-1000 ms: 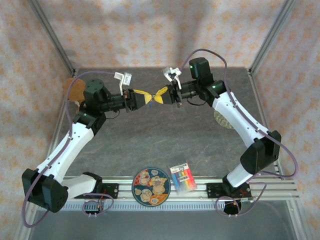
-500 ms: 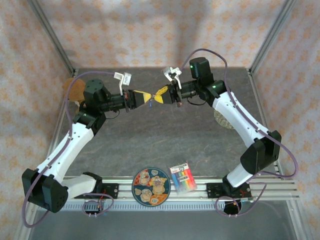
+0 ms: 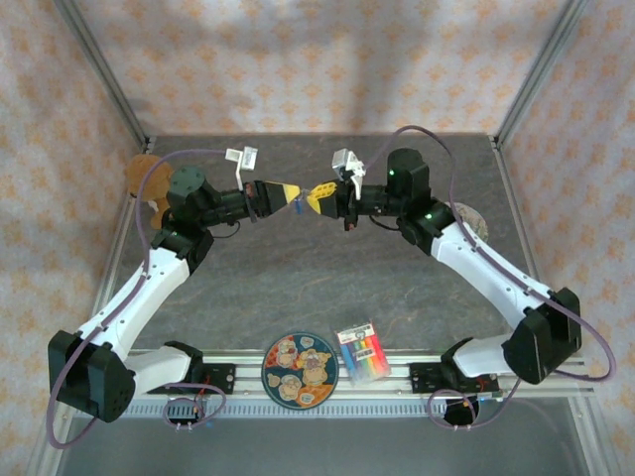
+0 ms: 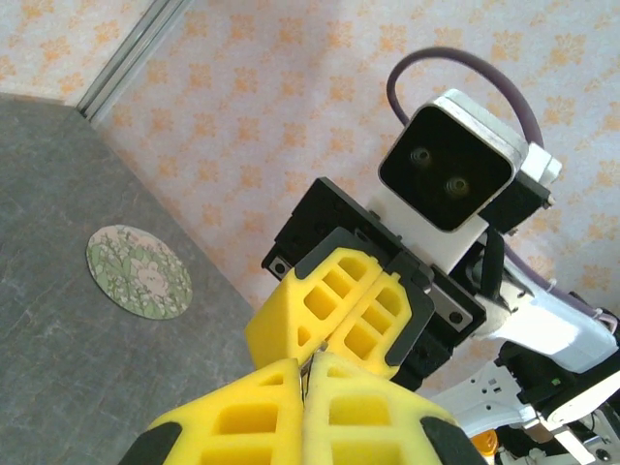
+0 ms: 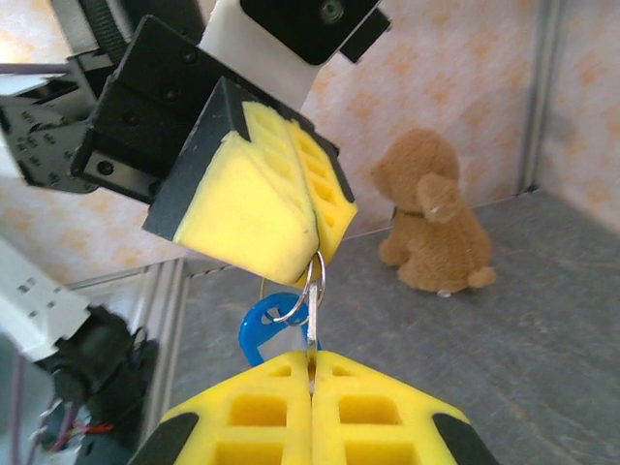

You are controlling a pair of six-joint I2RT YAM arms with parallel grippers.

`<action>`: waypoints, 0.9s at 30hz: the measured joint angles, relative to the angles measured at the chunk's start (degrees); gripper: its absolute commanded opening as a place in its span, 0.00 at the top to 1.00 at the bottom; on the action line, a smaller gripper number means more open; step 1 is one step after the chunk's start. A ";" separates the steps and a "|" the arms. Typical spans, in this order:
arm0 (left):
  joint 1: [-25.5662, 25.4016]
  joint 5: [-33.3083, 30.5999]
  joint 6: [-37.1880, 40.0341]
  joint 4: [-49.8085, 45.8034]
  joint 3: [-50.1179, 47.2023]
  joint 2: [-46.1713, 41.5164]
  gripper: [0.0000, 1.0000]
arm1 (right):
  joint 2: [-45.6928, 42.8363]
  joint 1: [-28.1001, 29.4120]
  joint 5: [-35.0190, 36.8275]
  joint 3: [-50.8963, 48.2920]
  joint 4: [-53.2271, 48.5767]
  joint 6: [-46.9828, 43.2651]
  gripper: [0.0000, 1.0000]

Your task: Remove the keys from the keyring

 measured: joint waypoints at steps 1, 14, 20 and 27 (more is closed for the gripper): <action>0.02 -0.13 -0.22 0.59 0.00 0.00 1.00 | -0.37 0.37 1.25 -0.37 0.92 0.24 1.00; 0.87 -3.87 2.99 -1.11 -0.33 -4.13 0.62 | -1.49 1.68 5.73 1.66 -2.73 0.70 1.00; 1.20 -5.35 8.83 -8.39 0.83 -5.60 0.56 | -0.96 -1.07 2.89 5.77 -8.66 -0.66 1.00; 1.20 -5.57 15.52 -16.52 4.26 -5.75 0.54 | 5.11 -3.39 -3.43 14.25 -20.22 -5.60 1.00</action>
